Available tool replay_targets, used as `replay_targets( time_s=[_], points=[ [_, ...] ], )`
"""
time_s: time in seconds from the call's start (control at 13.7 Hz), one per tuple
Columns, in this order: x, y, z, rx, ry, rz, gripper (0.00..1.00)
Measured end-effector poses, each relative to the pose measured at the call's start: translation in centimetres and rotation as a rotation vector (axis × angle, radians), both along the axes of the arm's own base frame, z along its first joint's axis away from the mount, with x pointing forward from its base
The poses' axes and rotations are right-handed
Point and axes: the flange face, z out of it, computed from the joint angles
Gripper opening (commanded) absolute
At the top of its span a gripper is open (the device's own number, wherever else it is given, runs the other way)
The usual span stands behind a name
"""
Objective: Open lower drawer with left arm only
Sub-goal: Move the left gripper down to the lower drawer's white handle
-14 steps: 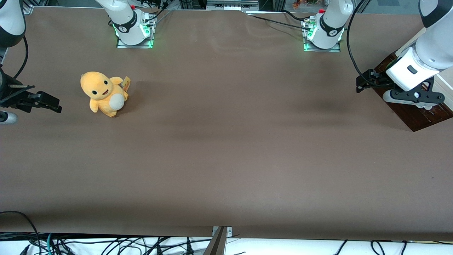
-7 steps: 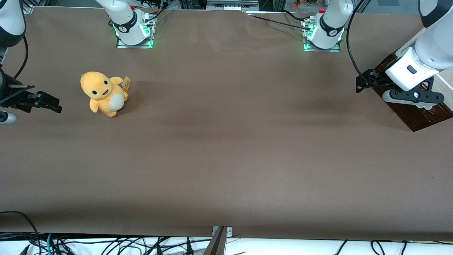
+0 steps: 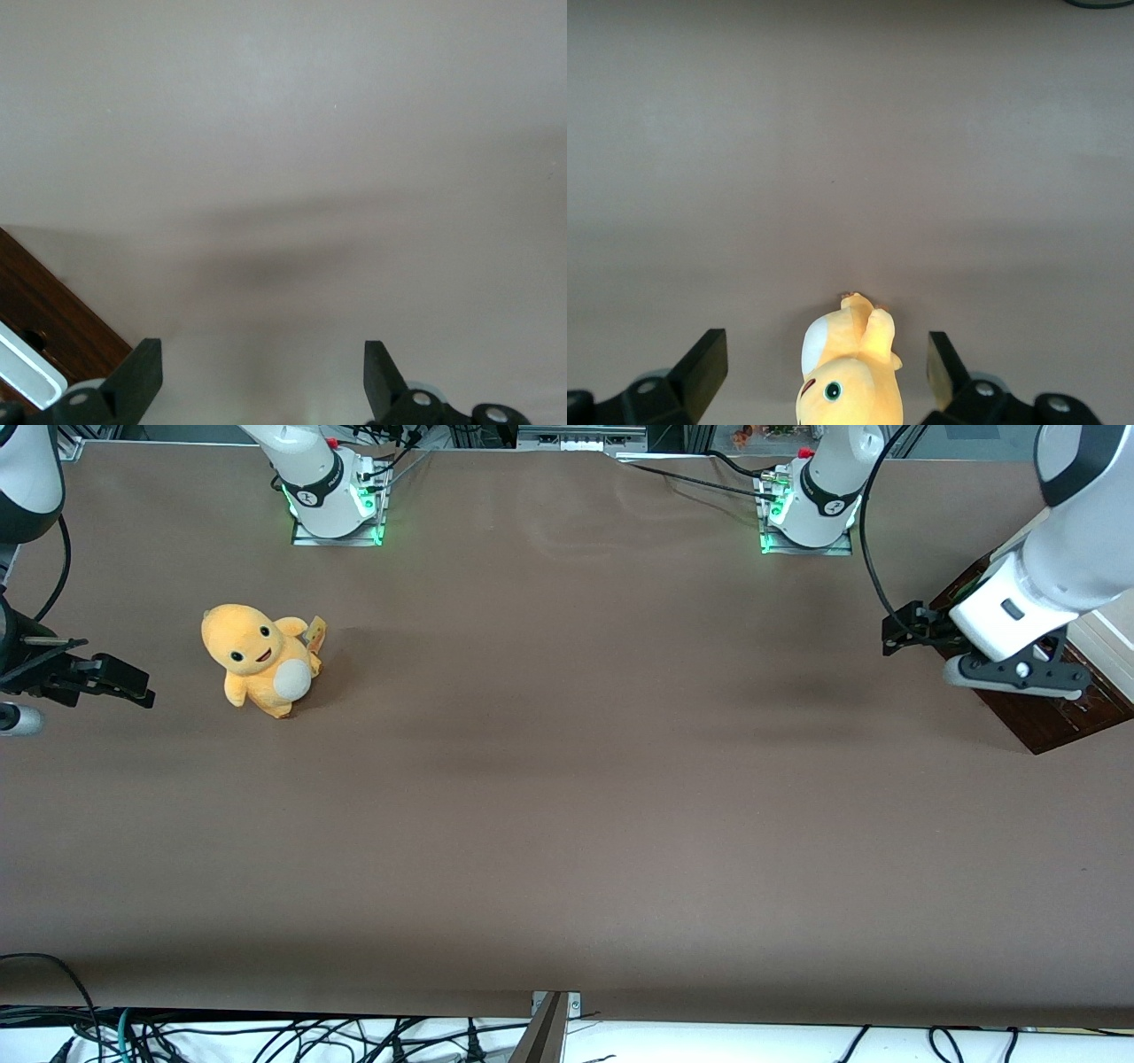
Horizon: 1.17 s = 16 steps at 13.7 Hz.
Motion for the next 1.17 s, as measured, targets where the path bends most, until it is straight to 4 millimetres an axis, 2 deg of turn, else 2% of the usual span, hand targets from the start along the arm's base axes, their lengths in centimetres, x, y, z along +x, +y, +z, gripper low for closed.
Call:
replay_targets(
  time_s=[0.15, 0.29, 0.51, 0.66, 0.88, 1.17],
  points=[
    [0.5, 0.3, -1.7, 0.004, 0.036, 0.003, 1.00],
    [0.7, 0.6, -2.4, 0.015, 0.058, 0.017, 1.00],
    [0.6, 2.0, -3.3, 0.182, 0.086, 0.065, 1.00],
    [0.9, 2.7, -5.1, 0.311, 0.123, 0.117, 1.00],
    [1.3, 2.5, -10.3, 0.502, 0.218, 0.208, 1.00],
    [1.5, 0.0, -20.0, 0.814, 0.292, 0.296, 1.00]
  ],
)
